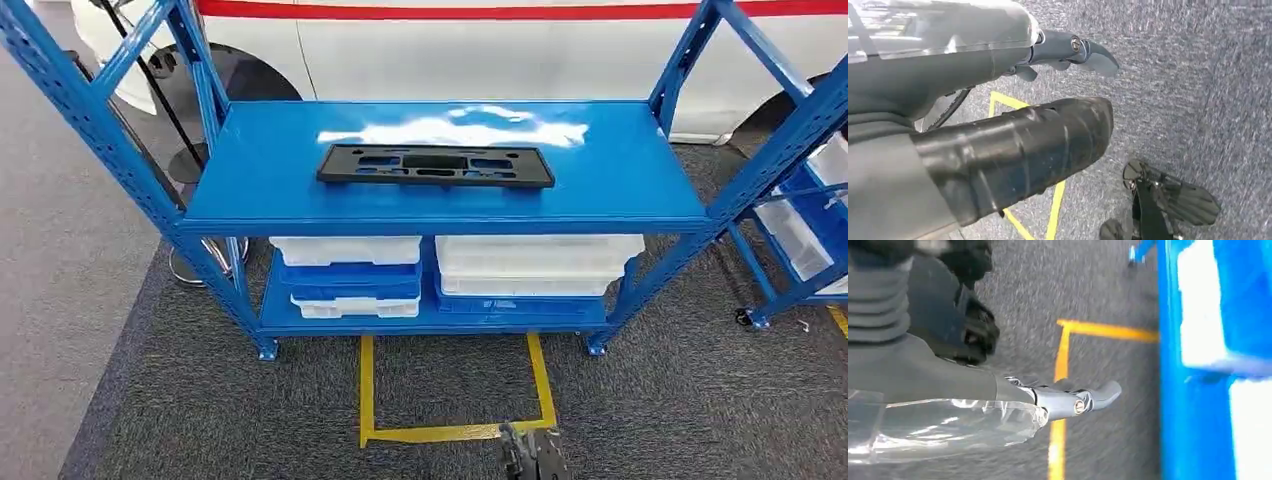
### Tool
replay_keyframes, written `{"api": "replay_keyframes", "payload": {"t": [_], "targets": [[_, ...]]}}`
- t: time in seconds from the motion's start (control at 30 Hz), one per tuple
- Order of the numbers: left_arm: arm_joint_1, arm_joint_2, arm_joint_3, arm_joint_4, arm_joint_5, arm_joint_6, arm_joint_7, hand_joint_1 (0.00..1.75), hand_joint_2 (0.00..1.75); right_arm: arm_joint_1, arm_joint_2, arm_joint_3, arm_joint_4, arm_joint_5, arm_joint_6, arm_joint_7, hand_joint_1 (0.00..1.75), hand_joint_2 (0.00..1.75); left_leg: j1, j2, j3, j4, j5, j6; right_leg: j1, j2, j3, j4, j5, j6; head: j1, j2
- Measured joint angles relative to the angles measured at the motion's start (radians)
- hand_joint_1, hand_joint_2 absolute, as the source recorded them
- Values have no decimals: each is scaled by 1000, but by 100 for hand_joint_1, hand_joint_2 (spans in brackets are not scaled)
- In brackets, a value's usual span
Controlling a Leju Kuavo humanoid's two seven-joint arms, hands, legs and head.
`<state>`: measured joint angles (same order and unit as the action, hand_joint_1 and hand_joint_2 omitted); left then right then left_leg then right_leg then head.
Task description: Take the parts from the cabinet and place them on the table.
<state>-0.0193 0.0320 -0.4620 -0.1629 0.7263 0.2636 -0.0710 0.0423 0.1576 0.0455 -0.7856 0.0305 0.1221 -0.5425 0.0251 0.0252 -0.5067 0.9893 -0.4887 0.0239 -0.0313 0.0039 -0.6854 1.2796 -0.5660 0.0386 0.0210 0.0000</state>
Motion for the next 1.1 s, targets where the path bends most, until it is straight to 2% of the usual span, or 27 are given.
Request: {"api": "replay_keyframes", "payload": {"t": [0.07, 0.1, 0.13, 0.17, 0.23, 0.27, 0.3, 0.33, 0.4, 0.43, 0.47, 0.5, 0.53, 0.57, 0.6, 0.63, 0.73, 0.77, 0.8, 0.83, 0.9, 0.93, 0.97, 1.0, 1.03, 1.1], "targets": [[0, 0, -8, 0, 2, 0, 2, 0, 0, 5, 0, 49, -56, 8, -7, 1, 0, 0, 7, -1, 10, 7, -11, -17, -6, -7, 81, -182, 106, 5, 0, 0], [0, 0, -12, 0, 3, 0, 2, 0, 0, 5, 0, 69, -77, 10, -11, 1, 0, 0, 7, 0, 3, 11, -17, -26, -5, -12, 102, -222, 95, 6, 0, 0], [-5, 1, -14, 2, 3, 0, 3, 0, 0, 5, 0, 96, -101, 13, -18, 1, 0, 0, -2, 1, -1, 24, -23, -36, 6, -11, 99, -237, 95, -7, 0, 0], [-6, 1, -16, 2, 5, 0, 4, 0, 0, 11, 0, 124, -133, 16, -21, 2, 0, 0, -1, 2, -2, 18, -20, -42, 5, -9, 93, -229, 93, -18, -1, 0], [-8, 1, -21, 2, 11, -1, 9, 0, 0, 19, -4, 179, -187, 21, -25, 1, 0, 0, 5, 5, 4, 10, -19, -52, 11, -4, 90, -227, 92, -34, 0, 0], [-12, 0, -24, 2, 12, -1, 11, 0, 0, 21, -5, 209, -216, 22, -27, 1, 0, 0, 8, 5, 5, 9, -29, -60, 9, -3, 97, -236, 96, -45, -2, 0], [-14, 0, -27, 2, 13, -1, 13, 0, 0, 24, -6, 236, -246, 22, -30, 0, 0, 0, 10, -4, 1, 34, -52, -61, 8, -3, 100, -240, 97, -52, -1, 0], [-15, 0, -32, 2, 14, -1, 16, 0, 0, 24, -8, 263, -272, 22, -34, 0, 0, 0, 9, -8, -25, 91, -84, -59, 9, -4, 99, -240, 97, -60, -3, 0], [-16, 0, -39, 2, 17, -3, 18, 0, 0, 26, -13, 315, -314, 22, -35, 0, 0, 0, 5, -14, -106, 253, -152, -56, 17, -3, 99, -240, 95, -66, -2, 0], [-16, 1, -40, 2, 17, -3, 19, 0, 0, 29, -17, 344, -337, 22, -35, 0, 0, 0, 4, -15, -143, 320, -168, -54, 21, -2, 99, -240, 94, -69, -2, 0], [-15, 1, -42, 2, 18, -4, 21, 0, 0, 33, -20, 370, -358, 22, -35, 0, 0, 0, 2, -15, -158, 339, -158, -51, 25, 1, 101, -240, 93, -70, -2, 0], [-15, 0, -43, 2, 20, -5, 23, 0, 0, 37, -23, 392, -377, 22, -37, 0, 0, 0, 1, -15, -149, 306, -122, -46, 29, 3, 105, -240, 92, -72, -2, 0], [-15, 1, -46, 2, 20, -5, 25, 0, 0, 38, -26, 407, -392, 22, -37, 0, 0, 0, -2, -16, -123, 238, -74, -39, 31, 5, 109, -240, 91, -73, -2, 0], [-15, 2, -47, 3, 21, -5, 26, 0, 0, 38, -29, 421, -406, 22, -38, 0, 0, 0, -5, -17, -82, 140, -18, -30, 33, 8, 114, -240, 89, -72, -2, 0], [-15, 5, -48, 3, 21, -5, 27, 0, 0, 38, -31, 435, -419, 22, -38, -1, 0, 0, -9, -20, -55, 65, 13, -21, 33, 9, 114, -240, 88, -71, -2, 0], [-15, 7, -48, 4, 21, -6, 27, 0, 0, 38, -32, 446, -427, 22, -38, -1, 0, 0, -15, -22, -48, 42, 1, -18, 42, 9, 111, -234, 85, -66, -2, 0], [-20, 7, -51, 4, 21, -7, 28, 0, 0, 39, -42, 468, -450, 22, -38, -2, 0, 0, -20, -22, -48, 38, 3, -14, 33, 11, 108, -240, 91, -50, -2, 0], [-21, 7, -54, 4, 21, -7, 28, 0, 0, 39, -44, 471, -455, 22, -37, -4, 0, 0, -11, -22, -44, 27, 9, -6, 39, 11, 109, -239, 89, -44, -2, 0], [-21, 6, -56, 4, 23, -7, 29, 0, 0, 39, -48, 476, -460, 22, -37, -10, 0, 0, -9, -18, -39, 21, 14, -1, 34, 9, 105, -223, 77, -38, -2, 0], [-20, 6, -59, 4, 24, -8, 29, 0, 0, 39, -52, 482, -465, 23, -37, -17, 0, 0, -9, -17, -39, 19, 15, 4, 34, 6, 89, -191, 50, -35, -1, 0], [-21, 6, -62, 4, 27, -10, 29, 0, 0, 38, -63, 504, -480, 26, -35, -31, 0, 0, -10, -15, -42, 19, 15, 7, 30, 6, 13, -30, -33, -28, -1, 0], [-21, 7, -63, 4, 30, -11, 30, 0, 0, 39, -69, 516, -489, 26, -34, -35, 0, 0, -10, -14, -42, 20, 15, 8, 28, 6, -22, 41, -56, -24, -1, 0], [-21, 7, -63, 4, 33, -11, 31, 0, 0, 39, -77, 530, -501, 26, -34, -37, 0, 0, -10, -14, -42, 21, 14, 8, 26, 5, -38, 71, -54, -23, -1, 0], [-21, 7, -63, 4, 35, -10, 33, 0, 0, 40, -84, 540, -512, 26, -34, -37, 0, 0, -10, -14, -41, 22, 13, 8, 24, 4, -30, 53, -31, -22, 0, 0], [-21, 7, -64, 4, 35, -10, 33, 0, 0, 40, -88, 548, -525, 26, -34, -37, 0, 0, -10, -15, -40, 24, 11, 7, 22, 3, -1, -11, 12, -22, -1, 0], [-22, 5, -65, 4, 35, -9, 34, 0, 0, 38, -98, 567, -560, 28, -34, -37, 0, 0, -10, -16, -35, 27, 6, 0, 21, -1, 94, -198, 99, -30, -1, 0]]}}
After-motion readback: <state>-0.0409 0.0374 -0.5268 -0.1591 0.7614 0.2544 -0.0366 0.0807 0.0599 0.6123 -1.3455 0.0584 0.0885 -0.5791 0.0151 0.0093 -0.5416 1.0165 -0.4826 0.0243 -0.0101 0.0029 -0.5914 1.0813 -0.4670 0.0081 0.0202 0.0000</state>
